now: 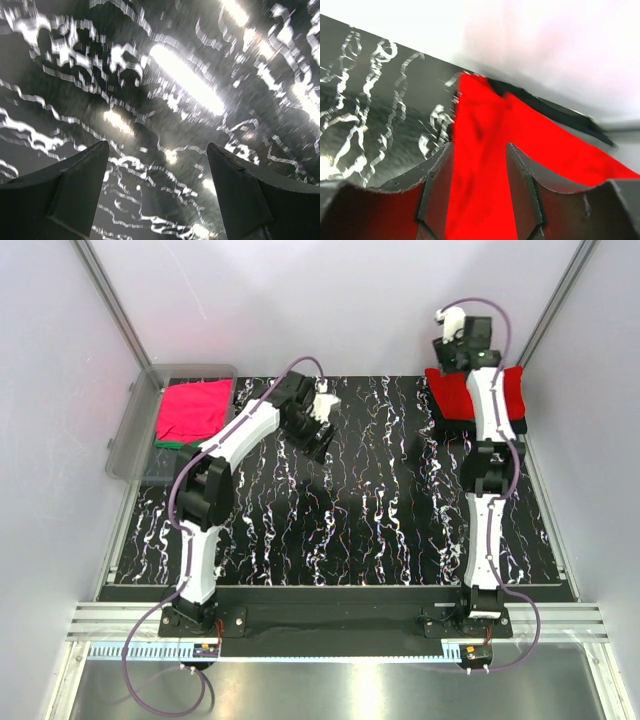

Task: Fold and stack the t-shirts
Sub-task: Neatly place the folded tshirt to the corner

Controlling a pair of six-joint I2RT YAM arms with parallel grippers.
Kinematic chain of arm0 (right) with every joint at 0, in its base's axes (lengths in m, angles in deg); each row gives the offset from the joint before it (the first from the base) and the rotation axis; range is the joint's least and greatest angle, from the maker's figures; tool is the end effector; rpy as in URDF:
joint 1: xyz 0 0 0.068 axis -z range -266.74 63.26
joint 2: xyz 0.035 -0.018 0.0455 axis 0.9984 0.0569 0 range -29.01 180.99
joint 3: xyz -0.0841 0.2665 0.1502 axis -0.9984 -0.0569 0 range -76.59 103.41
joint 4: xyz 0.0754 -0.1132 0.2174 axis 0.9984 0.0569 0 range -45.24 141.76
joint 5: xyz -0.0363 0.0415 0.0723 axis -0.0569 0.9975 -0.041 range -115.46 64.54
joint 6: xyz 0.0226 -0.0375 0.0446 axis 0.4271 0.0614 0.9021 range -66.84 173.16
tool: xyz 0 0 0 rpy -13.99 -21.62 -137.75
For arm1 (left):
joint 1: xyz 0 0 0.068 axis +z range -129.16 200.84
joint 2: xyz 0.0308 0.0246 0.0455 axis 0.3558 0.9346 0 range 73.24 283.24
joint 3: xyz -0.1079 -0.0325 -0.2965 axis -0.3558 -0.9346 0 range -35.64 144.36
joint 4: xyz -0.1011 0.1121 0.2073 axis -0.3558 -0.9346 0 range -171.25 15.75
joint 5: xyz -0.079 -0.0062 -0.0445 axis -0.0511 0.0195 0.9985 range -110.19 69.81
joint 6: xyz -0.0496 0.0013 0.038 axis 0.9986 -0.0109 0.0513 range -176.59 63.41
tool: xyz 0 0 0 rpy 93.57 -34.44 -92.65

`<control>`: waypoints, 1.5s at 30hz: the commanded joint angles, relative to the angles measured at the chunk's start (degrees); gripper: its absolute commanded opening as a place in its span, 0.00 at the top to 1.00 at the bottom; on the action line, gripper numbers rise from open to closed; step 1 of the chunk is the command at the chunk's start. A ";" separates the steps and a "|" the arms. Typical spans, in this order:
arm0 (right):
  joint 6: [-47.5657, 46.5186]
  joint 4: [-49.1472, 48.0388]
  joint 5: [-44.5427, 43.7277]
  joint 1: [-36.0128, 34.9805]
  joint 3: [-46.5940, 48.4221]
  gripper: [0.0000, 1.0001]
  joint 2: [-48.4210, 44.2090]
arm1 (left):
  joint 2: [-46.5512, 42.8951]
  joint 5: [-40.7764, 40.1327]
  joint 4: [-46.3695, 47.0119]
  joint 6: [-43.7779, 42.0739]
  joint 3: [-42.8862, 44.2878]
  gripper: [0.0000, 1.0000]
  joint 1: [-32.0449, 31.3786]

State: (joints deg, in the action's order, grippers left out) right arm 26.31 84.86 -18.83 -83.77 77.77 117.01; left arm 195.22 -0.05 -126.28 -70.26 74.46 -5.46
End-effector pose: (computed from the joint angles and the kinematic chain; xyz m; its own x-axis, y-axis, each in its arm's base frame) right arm 0.6078 -0.0260 0.3169 -0.4477 -0.4261 -0.7861 -0.2790 0.9018 -0.3299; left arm 0.4258 -0.2287 0.2791 -0.6519 0.5697 -0.5005 0.7264 0.6586 -0.1965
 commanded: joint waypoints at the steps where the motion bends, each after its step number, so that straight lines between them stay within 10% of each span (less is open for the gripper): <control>1: 2.50 -4.49 0.66 0.91 4.45 0.48 4.45 | -5.24 -2.29 -2.29 -3.02 -4.44 0.16 0.64; 32: 1.28 -19.97 -6.28 -1.12 5.16 0.58 13.50 | -7.19 1.13 -1.23 0.31 -8.41 0.18 1.78; 40: 3.03 -21.90 -8.38 -1.12 6.39 1.00 13.86 | -7.19 0.86 -1.14 0.22 -8.50 0.18 1.70; 45: 3.65 -22.08 -8.13 -1.12 7.00 1.00 12.02 | -6.22 0.95 -0.97 0.57 -8.24 0.18 1.43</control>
State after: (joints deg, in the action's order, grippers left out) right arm 28.76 65.62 -25.93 -84.45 81.66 131.26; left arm 191.04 0.54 -128.62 -70.13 65.50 -3.93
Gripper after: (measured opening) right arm 0.010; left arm 0.823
